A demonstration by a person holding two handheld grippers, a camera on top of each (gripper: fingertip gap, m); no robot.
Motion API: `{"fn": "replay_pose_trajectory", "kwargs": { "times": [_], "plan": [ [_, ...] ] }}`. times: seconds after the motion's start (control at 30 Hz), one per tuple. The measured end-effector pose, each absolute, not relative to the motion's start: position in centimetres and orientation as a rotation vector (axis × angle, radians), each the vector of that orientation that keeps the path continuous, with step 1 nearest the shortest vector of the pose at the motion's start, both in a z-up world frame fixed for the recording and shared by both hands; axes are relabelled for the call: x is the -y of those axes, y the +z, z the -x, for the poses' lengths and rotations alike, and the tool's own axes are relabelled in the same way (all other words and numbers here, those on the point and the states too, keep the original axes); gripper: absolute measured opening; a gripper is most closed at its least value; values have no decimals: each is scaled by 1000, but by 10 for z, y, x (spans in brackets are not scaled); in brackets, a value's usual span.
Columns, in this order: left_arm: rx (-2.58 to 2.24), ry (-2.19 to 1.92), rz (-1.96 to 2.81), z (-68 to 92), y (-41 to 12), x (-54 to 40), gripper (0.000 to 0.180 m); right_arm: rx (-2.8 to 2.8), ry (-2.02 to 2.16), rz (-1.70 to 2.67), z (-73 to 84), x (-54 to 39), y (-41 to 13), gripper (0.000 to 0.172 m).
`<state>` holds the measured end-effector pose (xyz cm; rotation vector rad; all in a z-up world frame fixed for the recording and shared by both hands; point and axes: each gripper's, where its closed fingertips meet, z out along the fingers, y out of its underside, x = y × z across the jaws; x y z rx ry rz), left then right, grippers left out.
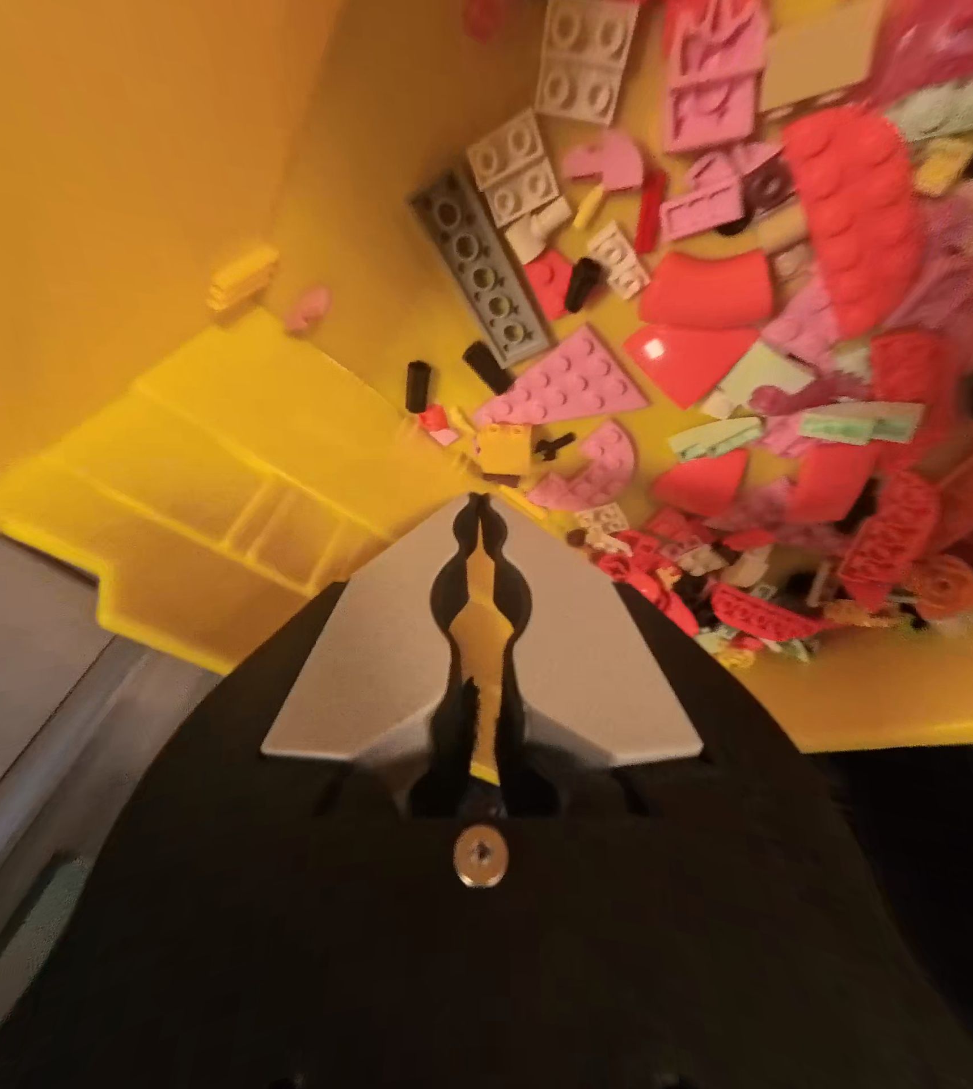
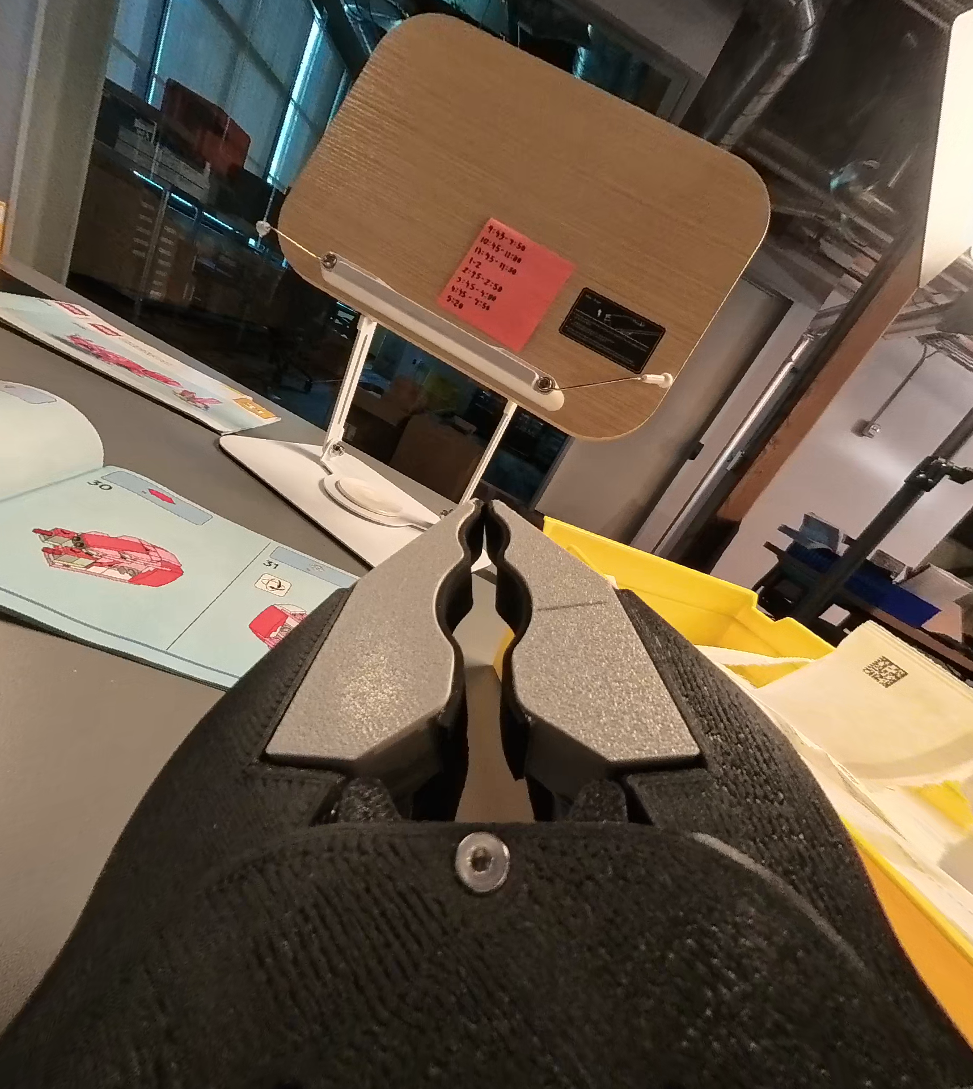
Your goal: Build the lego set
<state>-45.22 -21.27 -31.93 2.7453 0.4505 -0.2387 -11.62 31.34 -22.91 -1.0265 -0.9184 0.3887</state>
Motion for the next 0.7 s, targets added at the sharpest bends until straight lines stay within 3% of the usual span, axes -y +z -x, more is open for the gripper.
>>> {"fn": "replay_pose_trajectory", "kwargs": {
  "times": [0.3,0.5,0.7],
  "plan": [
    [-436,-210,-2615,452,-338,218,0,916,406,1023,116,-312,-228,0],
    [-716,-33,-2944,456,-335,166,0,915,418,1026,117,-313,-228,0],
    [-712,-92,-2755,463,-331,200,0,916,423,1028,117,-313,-229,0]
  ]
}}
